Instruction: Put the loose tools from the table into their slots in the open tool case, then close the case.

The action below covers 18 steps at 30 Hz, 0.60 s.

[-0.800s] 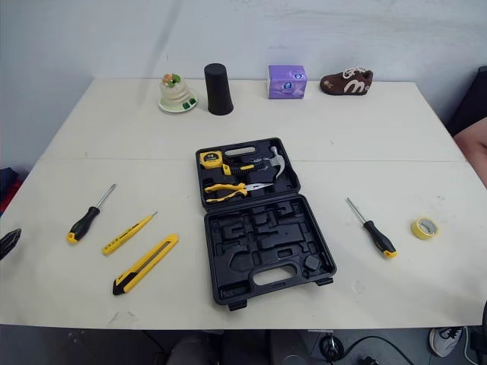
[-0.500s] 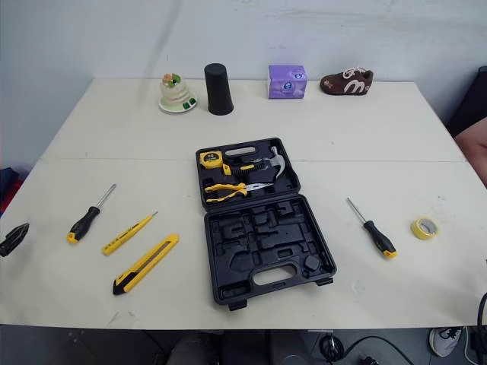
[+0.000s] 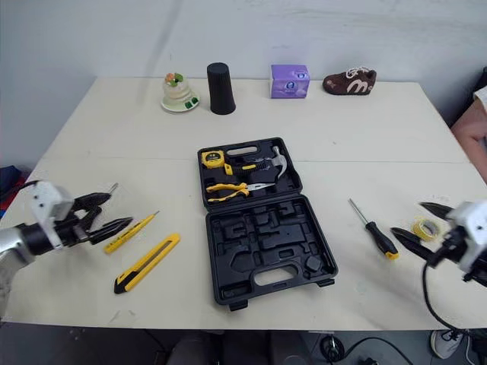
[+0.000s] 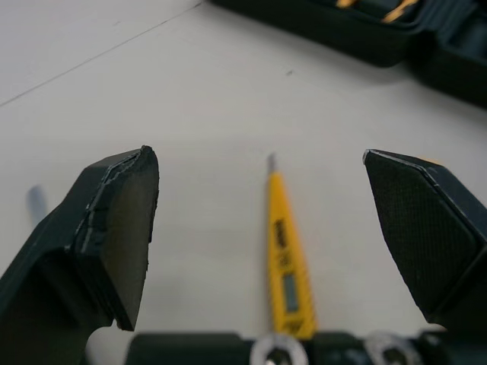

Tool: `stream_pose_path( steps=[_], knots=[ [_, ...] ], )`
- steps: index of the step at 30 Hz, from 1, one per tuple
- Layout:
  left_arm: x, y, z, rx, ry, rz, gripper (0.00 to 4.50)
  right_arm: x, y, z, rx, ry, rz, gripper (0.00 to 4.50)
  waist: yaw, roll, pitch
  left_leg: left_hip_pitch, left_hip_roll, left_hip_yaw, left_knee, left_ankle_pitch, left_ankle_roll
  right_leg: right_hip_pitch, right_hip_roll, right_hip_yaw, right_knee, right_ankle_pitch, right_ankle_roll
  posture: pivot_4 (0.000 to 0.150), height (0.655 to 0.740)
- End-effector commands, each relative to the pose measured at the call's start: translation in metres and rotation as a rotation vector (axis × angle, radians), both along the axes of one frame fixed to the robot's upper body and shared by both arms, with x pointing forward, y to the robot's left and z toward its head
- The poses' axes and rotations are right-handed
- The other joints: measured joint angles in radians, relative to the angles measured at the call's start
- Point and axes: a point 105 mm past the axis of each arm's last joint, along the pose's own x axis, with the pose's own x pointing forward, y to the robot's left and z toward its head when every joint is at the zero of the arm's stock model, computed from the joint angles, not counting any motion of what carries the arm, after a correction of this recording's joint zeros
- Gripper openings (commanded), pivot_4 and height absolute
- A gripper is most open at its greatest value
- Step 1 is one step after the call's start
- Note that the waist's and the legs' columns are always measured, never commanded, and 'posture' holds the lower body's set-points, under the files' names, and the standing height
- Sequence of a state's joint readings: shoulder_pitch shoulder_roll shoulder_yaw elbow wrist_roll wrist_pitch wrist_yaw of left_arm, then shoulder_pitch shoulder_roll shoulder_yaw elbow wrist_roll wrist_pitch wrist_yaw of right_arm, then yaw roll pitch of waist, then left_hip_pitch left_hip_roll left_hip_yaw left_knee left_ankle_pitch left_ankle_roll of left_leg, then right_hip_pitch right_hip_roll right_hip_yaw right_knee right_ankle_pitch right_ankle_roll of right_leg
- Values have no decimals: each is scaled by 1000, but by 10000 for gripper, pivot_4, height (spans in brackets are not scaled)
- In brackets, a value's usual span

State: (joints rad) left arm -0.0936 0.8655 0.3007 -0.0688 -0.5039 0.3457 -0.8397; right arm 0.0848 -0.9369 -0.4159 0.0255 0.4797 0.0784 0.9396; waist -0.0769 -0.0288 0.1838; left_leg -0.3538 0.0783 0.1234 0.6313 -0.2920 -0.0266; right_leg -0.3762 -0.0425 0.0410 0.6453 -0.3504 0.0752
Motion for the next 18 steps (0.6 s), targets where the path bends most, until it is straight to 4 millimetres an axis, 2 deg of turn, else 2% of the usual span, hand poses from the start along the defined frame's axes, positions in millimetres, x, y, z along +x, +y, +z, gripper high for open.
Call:
stream_pose_path(
  steps=[1, 6, 8, 14, 18],
  knots=[
    [1, -33, -1, 38, 22, -83, 32273, 14, 31, 5, -40, -12, 50, 27325, -3, 0, 0, 0, 0, 0, 0, 0, 0, 0, 0, 1, 0, 0, 0, 1500, 7400],
    [6, -55, -18, 117, 87, -108, 8457, 40, 70, 5, -115, -22, 83, 717, -5, 0, 0, -1, 0, 1, 0, 1, -3, -2, 1, 2, -1, 0, 1, 1500, 7400],
    [13, -58, -21, 104, 112, -82, 308, 51, 78, 5, -148, -31, 70, 0, -2, 0, 0, -1, 0, 2, 0, 3, -5, -3, 2, 3, -1, 0, 1, 1500, 7400],
    [14, -87, -31, 92, 168, -120, 308, 83, 95, 1, -247, -57, 13, 0, 1, 0, 0, -4, 0, 2, 3, 3, -5, -6, 2, 4, -1, 0, 1, 1500, 7400],
    [17, -102, -35, 63, 192, -119, 308, 100, 110, -3, -246, -35, 18, 0, 1, 0, 0, -21, 0, 3, 14, 3, -5, -20, 3, 5, 8, 0, 1, 1500, 7400]
  ],
)
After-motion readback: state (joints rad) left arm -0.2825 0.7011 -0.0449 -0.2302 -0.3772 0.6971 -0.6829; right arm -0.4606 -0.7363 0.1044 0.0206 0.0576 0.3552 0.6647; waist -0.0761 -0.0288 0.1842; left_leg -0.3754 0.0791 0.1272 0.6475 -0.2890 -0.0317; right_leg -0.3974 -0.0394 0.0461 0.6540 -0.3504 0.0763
